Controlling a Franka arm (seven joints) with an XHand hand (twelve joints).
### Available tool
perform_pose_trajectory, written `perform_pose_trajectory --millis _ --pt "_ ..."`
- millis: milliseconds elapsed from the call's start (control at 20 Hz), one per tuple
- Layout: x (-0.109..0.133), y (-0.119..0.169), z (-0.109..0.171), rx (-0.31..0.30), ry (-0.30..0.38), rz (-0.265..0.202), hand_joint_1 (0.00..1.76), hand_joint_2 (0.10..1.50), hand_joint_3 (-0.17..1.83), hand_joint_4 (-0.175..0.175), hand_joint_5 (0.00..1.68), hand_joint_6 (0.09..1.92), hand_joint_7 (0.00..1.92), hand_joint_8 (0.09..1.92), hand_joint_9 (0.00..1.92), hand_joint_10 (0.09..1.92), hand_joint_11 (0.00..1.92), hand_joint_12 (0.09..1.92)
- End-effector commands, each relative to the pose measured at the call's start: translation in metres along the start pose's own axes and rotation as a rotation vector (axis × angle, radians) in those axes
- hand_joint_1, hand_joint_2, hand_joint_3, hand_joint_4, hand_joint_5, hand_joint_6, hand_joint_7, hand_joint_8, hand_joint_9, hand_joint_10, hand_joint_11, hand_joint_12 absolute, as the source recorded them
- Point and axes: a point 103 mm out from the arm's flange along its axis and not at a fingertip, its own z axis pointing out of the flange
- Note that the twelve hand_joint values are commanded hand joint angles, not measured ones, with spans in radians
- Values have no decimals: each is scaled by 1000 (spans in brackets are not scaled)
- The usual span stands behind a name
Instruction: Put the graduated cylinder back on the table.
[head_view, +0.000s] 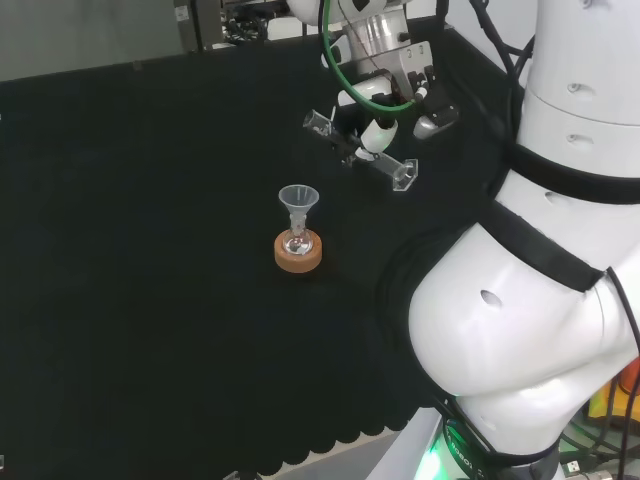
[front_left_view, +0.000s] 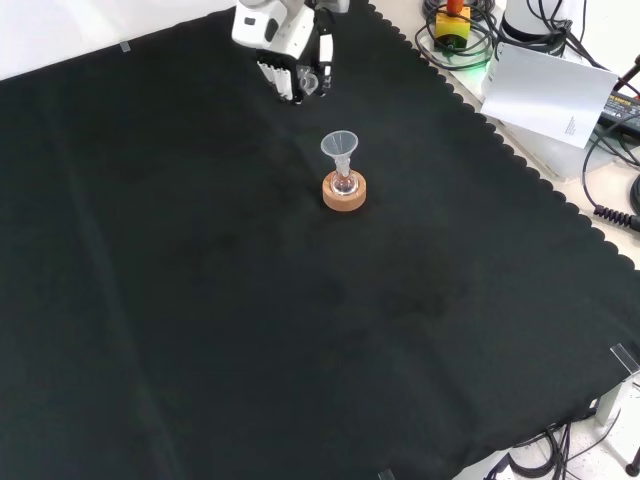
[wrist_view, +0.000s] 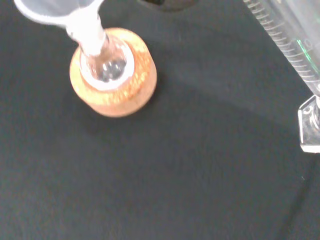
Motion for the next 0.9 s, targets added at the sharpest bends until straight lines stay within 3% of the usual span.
perform_pose_trajectory --millis 50,600,900 --pt "-12 21 -5 -101 91 -38 1267 1089 1 -175 1024 934 1049 921 1496 87 1339 685" --pt "-21 71 -15 -287 169 -100 1267 1090 1 -175 1023 935 1047 923 1487 87 1329 682" --pt "-22 106 -19 -329 206 -158 1266 1091 1 -175 1021 939 1044 928 1482 87 1323 683"
